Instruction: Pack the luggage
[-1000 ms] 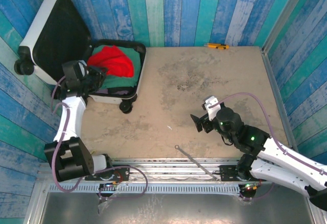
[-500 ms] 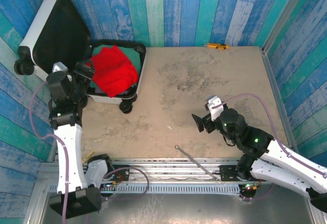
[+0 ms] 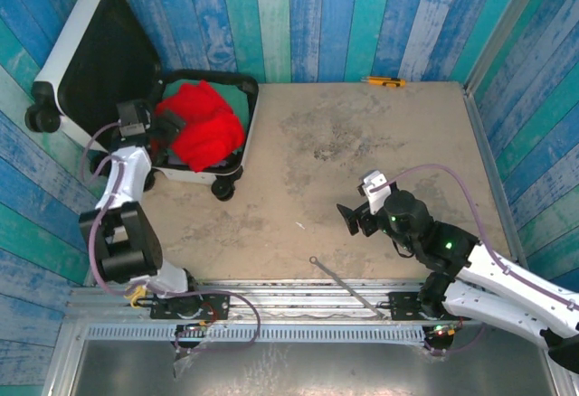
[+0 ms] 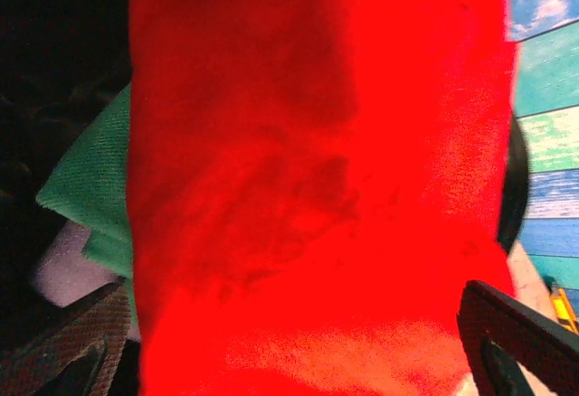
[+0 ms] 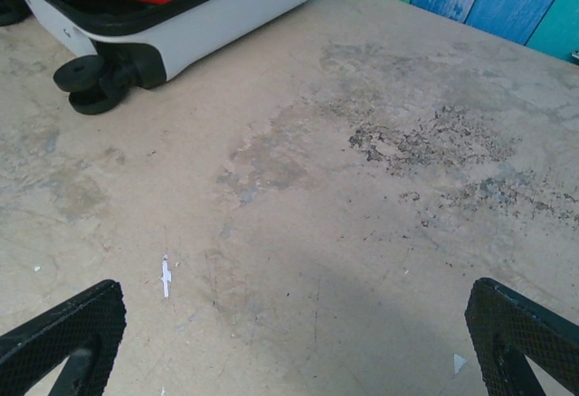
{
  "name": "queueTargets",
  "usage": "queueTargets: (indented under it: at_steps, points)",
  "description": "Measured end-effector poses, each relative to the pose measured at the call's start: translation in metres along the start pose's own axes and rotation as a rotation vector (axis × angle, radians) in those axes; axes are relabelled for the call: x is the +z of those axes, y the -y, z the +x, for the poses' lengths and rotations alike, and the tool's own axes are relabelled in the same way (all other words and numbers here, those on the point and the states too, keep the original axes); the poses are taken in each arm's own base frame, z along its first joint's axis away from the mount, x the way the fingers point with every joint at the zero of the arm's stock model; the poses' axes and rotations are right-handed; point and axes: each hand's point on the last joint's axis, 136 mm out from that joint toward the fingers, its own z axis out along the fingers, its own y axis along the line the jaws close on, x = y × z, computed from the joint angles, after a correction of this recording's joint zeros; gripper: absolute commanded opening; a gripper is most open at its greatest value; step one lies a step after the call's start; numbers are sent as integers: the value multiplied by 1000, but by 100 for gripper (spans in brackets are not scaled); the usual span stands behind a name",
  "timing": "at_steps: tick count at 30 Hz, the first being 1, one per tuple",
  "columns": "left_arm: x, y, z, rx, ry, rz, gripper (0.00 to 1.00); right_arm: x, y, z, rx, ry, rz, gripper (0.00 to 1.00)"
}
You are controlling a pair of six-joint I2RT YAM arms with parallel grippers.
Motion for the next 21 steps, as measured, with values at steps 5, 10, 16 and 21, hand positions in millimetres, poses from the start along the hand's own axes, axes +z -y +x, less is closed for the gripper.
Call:
queueTargets:
  at_steps: [5, 10, 16, 21]
  points:
    - [22, 6, -28, 12, 42, -24, 91, -5, 3, -2, 4, 16, 6, 100]
    - [29, 3, -47, 48, 102, -76, 90, -5, 3, -1, 0, 15, 8, 100]
    - [45, -11, -62, 83, 136, -150, 89, -3, 4, 1, -12, 1, 15, 100]
    - [54, -24, -64, 88, 130, -178, 76, -2, 5, 2, -14, -3, 25, 100]
